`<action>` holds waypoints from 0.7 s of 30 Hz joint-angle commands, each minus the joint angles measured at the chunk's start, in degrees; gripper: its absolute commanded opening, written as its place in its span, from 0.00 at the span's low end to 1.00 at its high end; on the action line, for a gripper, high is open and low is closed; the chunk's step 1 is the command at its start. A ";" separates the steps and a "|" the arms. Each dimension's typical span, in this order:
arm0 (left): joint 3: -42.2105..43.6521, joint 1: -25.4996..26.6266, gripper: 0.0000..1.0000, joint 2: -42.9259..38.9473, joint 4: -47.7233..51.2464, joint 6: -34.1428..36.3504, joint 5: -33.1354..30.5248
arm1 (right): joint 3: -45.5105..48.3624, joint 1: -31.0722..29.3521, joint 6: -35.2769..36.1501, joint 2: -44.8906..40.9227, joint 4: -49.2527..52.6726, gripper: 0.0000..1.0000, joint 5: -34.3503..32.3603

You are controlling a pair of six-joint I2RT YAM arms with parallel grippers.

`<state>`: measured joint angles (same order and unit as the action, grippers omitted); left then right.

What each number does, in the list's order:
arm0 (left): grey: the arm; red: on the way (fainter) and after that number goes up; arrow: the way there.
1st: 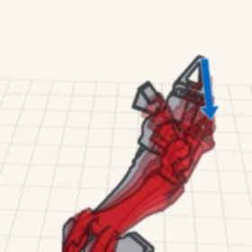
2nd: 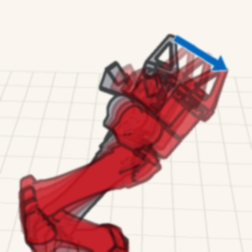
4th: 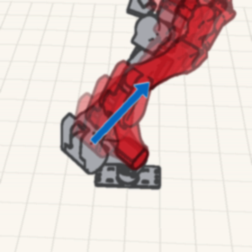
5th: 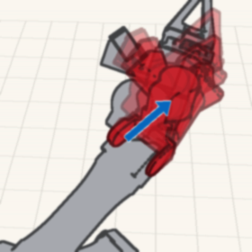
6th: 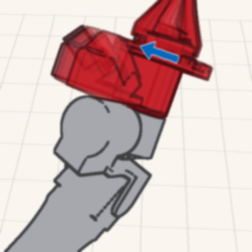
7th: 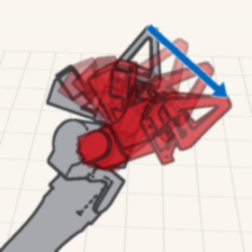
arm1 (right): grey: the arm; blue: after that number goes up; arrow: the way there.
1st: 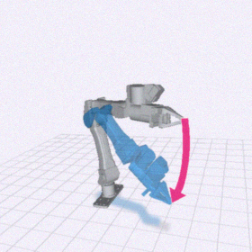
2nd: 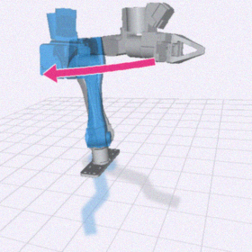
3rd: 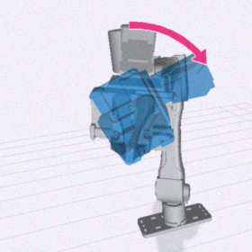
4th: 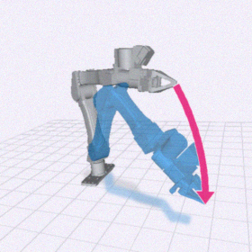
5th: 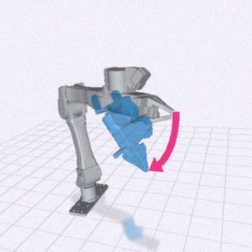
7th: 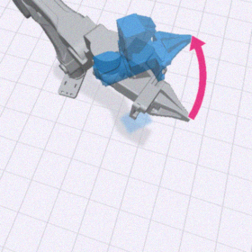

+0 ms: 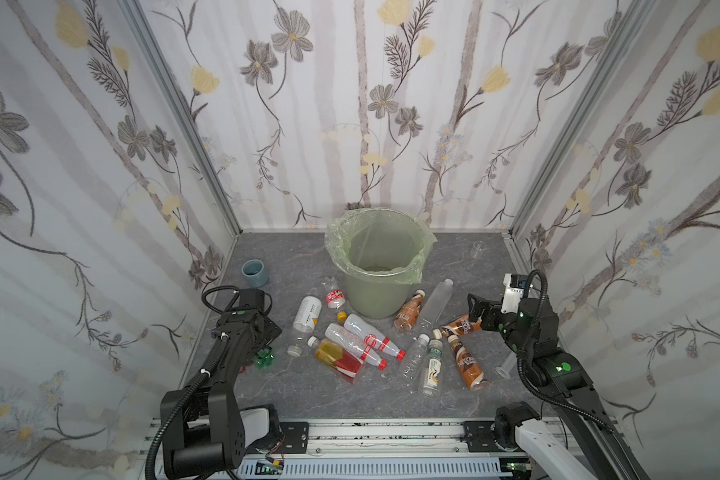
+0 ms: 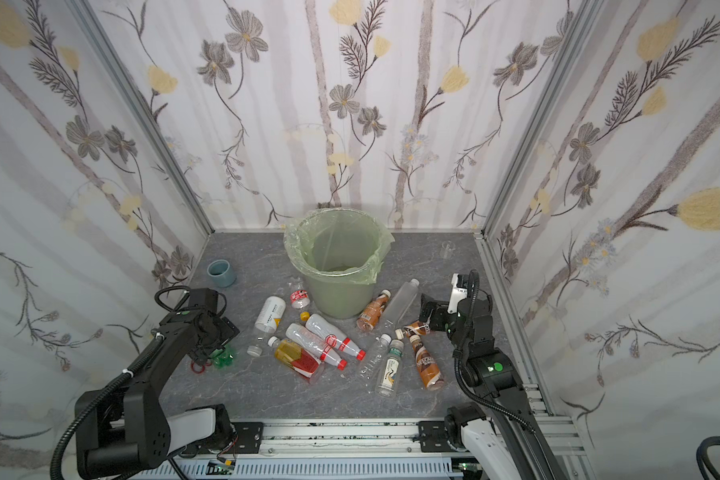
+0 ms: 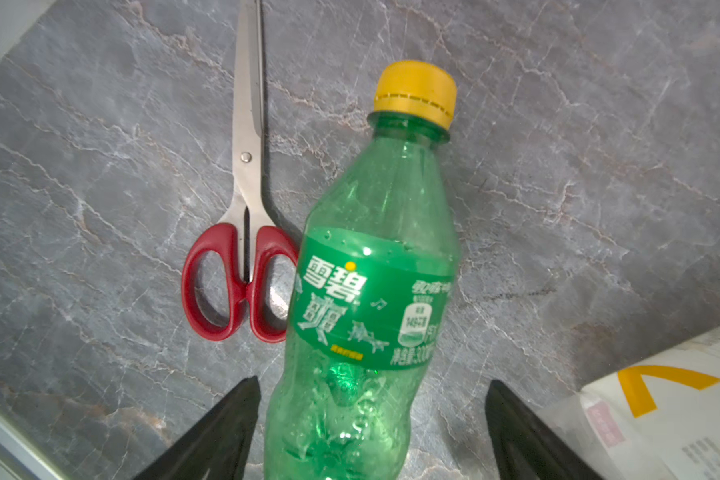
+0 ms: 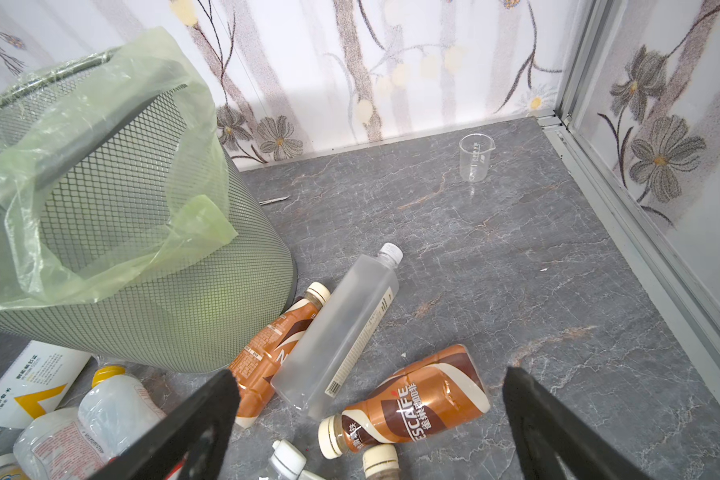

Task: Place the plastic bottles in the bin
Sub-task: 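Lower the left gripper onto the green bottle while the right gripper advances, then close the left gripper on the green bottle and lift it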

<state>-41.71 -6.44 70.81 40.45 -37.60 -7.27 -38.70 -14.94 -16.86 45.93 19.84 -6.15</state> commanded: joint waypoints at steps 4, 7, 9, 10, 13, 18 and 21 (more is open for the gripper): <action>0.04 -0.07 0.80 3.38 -3.10 1.00 1.00 | 0.64 -0.06 -0.90 -0.25 -2.87 1.00 0.26; 0.08 -0.09 0.80 4.97 -4.09 1.61 1.29 | 0.54 -0.07 -0.89 -0.32 -2.76 1.00 0.35; -0.08 -0.12 0.78 5.28 -4.64 1.92 0.74 | 0.25 -0.06 -0.88 -0.40 -2.46 1.00 0.42; -0.03 -0.07 0.78 5.45 -4.91 2.16 0.45 | 0.20 -0.04 -0.89 -0.53 -2.27 1.00 0.35; 0.14 -0.02 0.77 6.42 -5.75 2.63 0.24 | -0.06 -0.09 -0.89 -0.97 -1.72 1.00 0.02; -0.08 -0.08 0.70 8.83 -6.91 3.86 0.73 | -0.41 -0.01 -0.92 -1.72 -0.69 1.00 -0.17; 0.18 -0.07 0.67 9.74 -7.91 4.63 1.55 | -0.60 -0.04 -0.93 -2.24 -0.41 1.00 -0.35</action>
<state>-41.63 -6.44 80.01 34.09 -34.11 -5.91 -38.85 -14.94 -17.10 43.90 20.08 -5.96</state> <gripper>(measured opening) 0.669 0.996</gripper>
